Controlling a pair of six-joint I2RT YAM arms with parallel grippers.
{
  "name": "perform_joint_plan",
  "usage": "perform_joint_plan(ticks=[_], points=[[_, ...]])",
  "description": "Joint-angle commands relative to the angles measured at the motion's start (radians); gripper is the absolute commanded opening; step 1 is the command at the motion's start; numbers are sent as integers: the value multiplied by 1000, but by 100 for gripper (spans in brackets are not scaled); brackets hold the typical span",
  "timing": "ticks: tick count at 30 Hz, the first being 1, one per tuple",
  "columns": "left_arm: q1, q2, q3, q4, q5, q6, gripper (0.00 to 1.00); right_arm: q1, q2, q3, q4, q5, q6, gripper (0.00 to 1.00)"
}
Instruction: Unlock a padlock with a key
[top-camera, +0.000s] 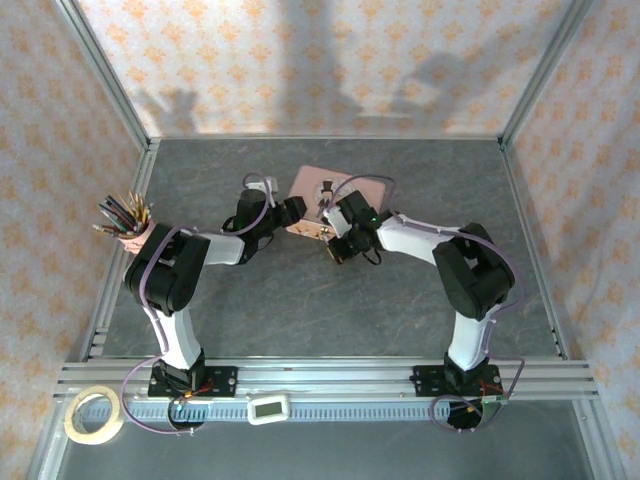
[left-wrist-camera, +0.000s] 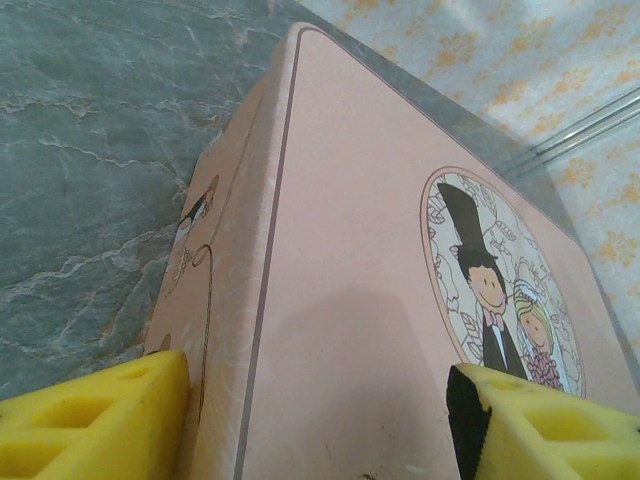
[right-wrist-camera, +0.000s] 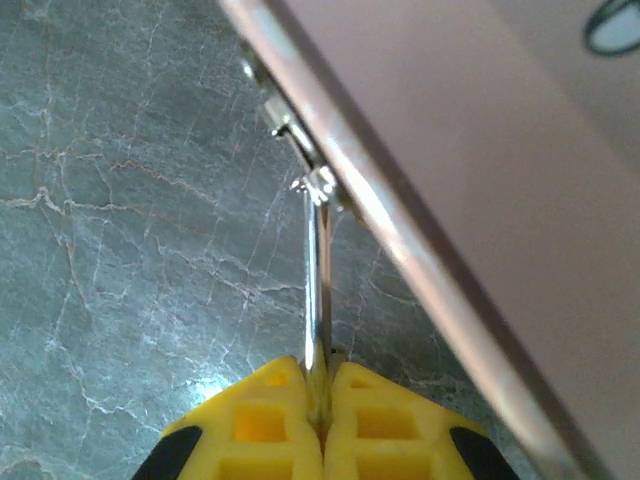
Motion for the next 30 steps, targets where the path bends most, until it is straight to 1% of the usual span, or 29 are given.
perform_joint_plan(ticks=[1,2,3,7,9,10,12,17,23,26,30], points=[[-45,-50,-41,20,55,-38,67,7,59,35,23,-43,41,0],[-45,-58,-46,15,49,-34,67,7,58,25,34,-29,48,1],[-45,-66,-50,6,42,-29,67,7,54,11,48,-9,60,6],[-40,-93,-63,-24,2,-23,67,7,20,-42,97,-8,74,31],[-32,-96,-62,-35,-4,-25,67,7,-20,-81,136,-5,87,41],[-30,-98,-62,-38,-5,-28,67,7,-41,-104,155,2,93,45],[-26,-98,-58,-47,-3,-26,67,7,-83,-148,190,14,108,48],[-23,-98,-51,-57,-15,-24,67,7,-139,-249,241,35,142,48],[-21,-102,-48,-71,-29,-23,68,9,-192,-346,319,-21,196,42],[-22,-99,-41,-77,-34,-20,68,8,-193,-367,354,-16,207,36],[-22,-91,-28,-91,-32,-12,68,8,-164,-349,355,7,185,23]])
